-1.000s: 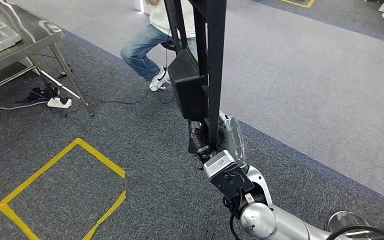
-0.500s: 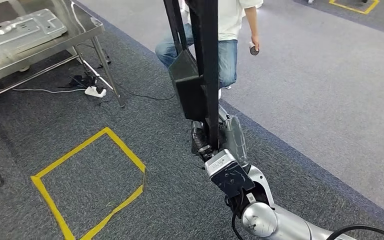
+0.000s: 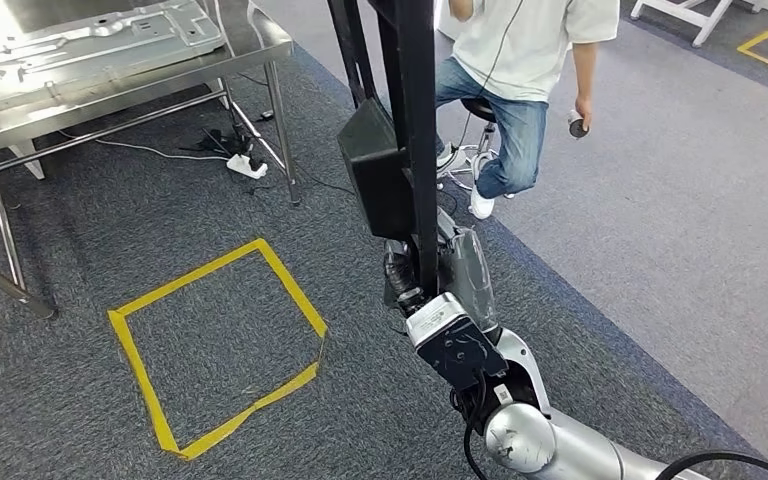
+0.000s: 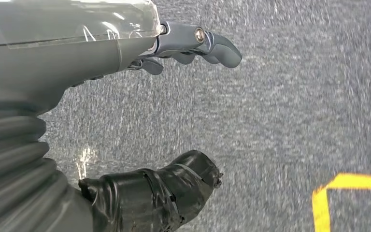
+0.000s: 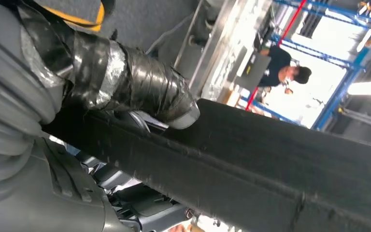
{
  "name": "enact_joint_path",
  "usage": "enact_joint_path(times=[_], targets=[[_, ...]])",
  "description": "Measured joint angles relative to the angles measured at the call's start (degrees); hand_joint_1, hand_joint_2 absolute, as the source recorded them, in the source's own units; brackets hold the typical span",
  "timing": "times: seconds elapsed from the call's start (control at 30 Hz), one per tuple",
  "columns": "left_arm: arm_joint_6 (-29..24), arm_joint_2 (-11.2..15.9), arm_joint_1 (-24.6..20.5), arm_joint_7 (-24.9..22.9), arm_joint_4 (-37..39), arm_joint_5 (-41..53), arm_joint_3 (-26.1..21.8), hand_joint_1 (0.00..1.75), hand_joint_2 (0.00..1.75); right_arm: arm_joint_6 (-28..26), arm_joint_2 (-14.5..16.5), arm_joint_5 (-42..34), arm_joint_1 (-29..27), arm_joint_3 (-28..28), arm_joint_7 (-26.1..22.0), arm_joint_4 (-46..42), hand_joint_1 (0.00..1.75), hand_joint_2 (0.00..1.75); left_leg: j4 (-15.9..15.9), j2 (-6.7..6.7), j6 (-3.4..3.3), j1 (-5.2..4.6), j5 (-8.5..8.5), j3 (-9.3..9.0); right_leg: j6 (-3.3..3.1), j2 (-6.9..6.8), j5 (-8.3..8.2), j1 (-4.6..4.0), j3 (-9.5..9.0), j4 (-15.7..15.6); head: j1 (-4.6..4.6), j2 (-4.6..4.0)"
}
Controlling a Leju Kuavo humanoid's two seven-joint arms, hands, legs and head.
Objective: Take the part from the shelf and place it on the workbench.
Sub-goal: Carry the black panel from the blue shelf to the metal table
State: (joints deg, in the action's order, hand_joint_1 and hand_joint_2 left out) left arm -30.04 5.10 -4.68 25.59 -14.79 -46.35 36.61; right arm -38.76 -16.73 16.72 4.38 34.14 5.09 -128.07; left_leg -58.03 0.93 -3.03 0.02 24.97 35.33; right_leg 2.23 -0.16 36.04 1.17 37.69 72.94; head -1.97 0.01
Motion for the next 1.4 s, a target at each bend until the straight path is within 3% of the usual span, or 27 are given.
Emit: enact_joint_path(times=[0.03, 0.07, 0.13, 0.2, 0.3, 0.37, 0.43, 0.5, 0.53, 0.57, 0.6, 0.67, 0.73, 0.87, 1.03, 1.07, 1.13, 1.2, 1.27, 1.4], targets=[[0.03, -0.01, 0.00, 0.00, 0.01, -0.08, 0.01, 0.00, 1.75, 0.00, -0.04, -0.30, -0.09, -0.01, 0.42, 0.01, 1.75, 1.75, -0.14, 0.43, -0.08, -0.07, 0.14, -0.02, -0.05, 0.15, -0.13, -0.06, 1.45, 1.77, -0.01, 0.00], [0.06, -0.01, 0.01, 0.00, 0.01, -0.16, 0.01, 0.00, 1.75, 0.01, -0.13, -0.74, -0.14, -0.03, 0.95, 0.02, 1.75, 1.75, -0.34, 0.85, -0.09, -0.11, 0.32, -0.06, -0.12, 0.16, -1.48, -0.09, 1.78, 1.18, 0.00, 0.00], [0.15, -0.02, 0.04, 0.01, 0.02, -0.29, 0.02, 0.00, 1.75, 0.01, -0.47, -1.63, -0.13, -0.16, 2.01, 0.06, 1.75, 1.75, -0.91, 1.55, 0.12, -0.12, 0.81, -0.18, -0.38, 0.30, -6.07, -0.06, -0.40, -5.48, -0.01, 0.00], [0.49, -0.02, 0.02, 0.13, 0.02, -0.29, 0.02, 0.00, 1.75, 0.09, -0.87, -2.06, -0.03, -0.44, 2.90, 0.15, 1.75, 1.75, -1.44, 2.02, 0.55, -0.27, 1.23, -0.04, -0.76, 0.69, -8.56, -0.21, -2.81, -11.46, -0.01, 0.00], [2.50, -0.01, 0.11, 0.66, 0.02, -0.41, 0.04, 0.00, 1.75, 1.18, -1.70, -0.97, 0.34, -1.36, 4.94, 0.11, 1.75, 1.75, -1.49, 2.31, 1.35, -0.35, 1.23, 0.21, -1.52, 0.82, -8.84, -0.37, -3.36, -12.80, 0.01, 0.01], [4.01, -0.02, 0.19, 0.85, 0.01, -0.75, 0.04, 0.00, 1.75, 2.59, -2.38, 0.95, 0.96, -2.23, 6.99, -0.32, 1.75, 1.75, -2.44, 1.70, 1.95, -0.28, 1.97, 0.58, -2.15, 0.61, -9.05, -0.14, -3.62, -13.18, 0.07, 0.01], [4.66, -0.03, 0.05, 0.86, 0.01, -0.88, 0.06, 0.00, 1.75, 3.82, -3.04, 2.87, 1.72, -3.15, 8.79, -1.07, 1.75, 1.75, -7.30, 0.48, 2.67, -0.04, 4.63, 2.82, -2.68, 0.30, -9.06, -0.03, -3.93, -13.44, 0.15, 0.01], [4.97, 0.00, -0.12, 0.84, 0.02, -0.86, 0.08, 0.00, 1.75, 4.75, -3.62, 4.59, 2.14, -3.94, 10.50, -1.59, 1.75, 1.75, -14.42, -0.22, 3.23, 0.21, 7.49, 6.39, -2.96, -0.02, -8.88, -0.09, -4.04, -13.42, 0.19, -0.01], [5.11, 0.01, -0.08, 0.80, 0.02, -0.83, 0.09, 0.00, 1.75, 5.23, -3.87, 5.89, 2.23, -4.29, 11.71, -1.77, 1.75, 1.75, -16.50, -0.35, 3.37, 0.28, 7.82, 7.54, -3.01, -0.16, -8.79, -0.10, -4.09, -13.40, 0.19, -0.01], [5.25, 0.01, 0.00, 0.76, 0.02, -0.78, 0.09, 0.00, 1.75, 5.72, -4.13, 7.51, 2.31, -4.63, 13.08, -1.95, 1.75, 1.75, -16.49, -0.43, 3.40, 0.32, 7.08, 7.68, -3.01, -0.24, -8.69, -0.10, -4.17, -13.39, 0.19, -0.01], [5.34, 0.02, 0.06, 0.73, 0.02, -0.73, 0.09, 0.00, 1.75, 6.21, -4.43, 9.41, 2.42, -4.97, 14.54, -2.18, 1.75, 1.75, -14.27, -0.51, 3.31, 0.35, 5.43, 6.68, -2.95, -0.30, -8.58, -0.09, -4.31, -13.37, 0.19, -0.01], [5.47, 0.05, 0.04, 0.66, 0.02, -0.70, 0.09, 0.00, 1.75, 7.01, -5.10, 12.71, 2.77, -5.68, 16.79, -2.78, 1.75, 1.75, -6.52, -0.77, 2.83, 0.24, 2.08, 2.76, -2.65, -0.45, -8.28, -0.15, -4.70, -13.37, 0.18, -0.01], [5.56, 0.09, -0.09, 0.60, 0.02, -0.70, 0.09, 0.00, 1.75, 7.45, -5.71, 14.34, 3.26, -6.35, 18.00, -3.45, 1.75, 1.75, -1.74, -0.94, 2.13, -0.14, 1.20, 0.25, -2.10, -0.60, -8.00, -0.24, -4.90, -13.49, 0.17, -0.01], [5.50, 0.10, 0.11, 0.49, 0.02, -0.72, 0.11, 0.00, 1.75, 8.50, -7.07, 15.78, 3.69, -7.44, 19.64, -4.59, 1.75, 1.75, 0.16, -0.58, 0.50, -0.20, 1.75, -1.08, -0.62, -0.64, -8.43, -0.14, -5.37, -12.87, 0.10, 0.01], [5.45, 0.10, 0.17, 0.49, 0.02, -0.71, 0.11, 0.00, 1.75, 8.90, -7.65, 16.31, 3.81, -7.82, 20.22, -4.99, 1.75, 1.75, 0.69, -0.53, -0.02, -0.11, 1.79, -2.20, -0.43, -0.46, -7.70, 0.00, -4.76, -11.14, 0.05, 0.00], [5.46, 0.10, 0.12, 0.44, 0.02, -0.71, 0.11, 0.00, 1.75, 9.09, -7.90, 16.53, 3.88, -8.07, 20.42, -5.27, 1.75, 1.75, 0.69, -0.51, -0.21, -0.13, 1.86, -2.39, -0.43, -0.30, -6.74, -0.04, -3.65, -9.02, 0.07, 0.00], [5.62, 0.10, 0.17, 0.35, 0.02, -0.75, 0.11, 0.00, 1.75, 9.72, -8.93, 17.68, 3.86, -9.22, 21.33, -6.21, 1.75, 1.75, 0.61, -0.23, -0.41, -0.12, 2.89, -3.72, -0.03, 0.01, -5.97, 0.19, 0.50, -4.54, 0.09, 0.00], [5.78, 0.10, 0.32, 0.27, 0.02, -0.80, 0.11, 0.00, 1.75, 10.31, -9.80, 18.81, 3.72, -10.35, 22.07, -7.02, 1.75, 1.75, 0.43, 0.07, -0.02, -0.09, 4.43, -5.17, 0.46, 0.14, -9.32, 0.68, 1.78, -7.22, 0.07, -0.01], [5.77, 0.10, 0.31, 0.21, 0.02, -0.82, 0.11, 0.00, 1.75, 10.60, -10.17, 19.32, 3.69, -10.98, 22.39, -7.51, 1.75, 1.75, 0.12, 0.22, 0.71, -0.16, 5.47, -5.67, 0.09, 0.20, -11.48, 0.60, 0.21, -12.21, 0.05, -0.01], [6.06, 0.05, 0.20, 0.19, 0.02, -0.86, 0.11, 0.00, 1.75, 10.96, -10.72, 19.72, 3.35, -12.14, 23.02, -8.73, 1.75, 1.75, -2.25, 0.22, 1.92, -0.14, 5.66, -5.67, -1.66, 0.29, -10.75, 0.51, -1.45, -13.11, 0.02, 0.01]])
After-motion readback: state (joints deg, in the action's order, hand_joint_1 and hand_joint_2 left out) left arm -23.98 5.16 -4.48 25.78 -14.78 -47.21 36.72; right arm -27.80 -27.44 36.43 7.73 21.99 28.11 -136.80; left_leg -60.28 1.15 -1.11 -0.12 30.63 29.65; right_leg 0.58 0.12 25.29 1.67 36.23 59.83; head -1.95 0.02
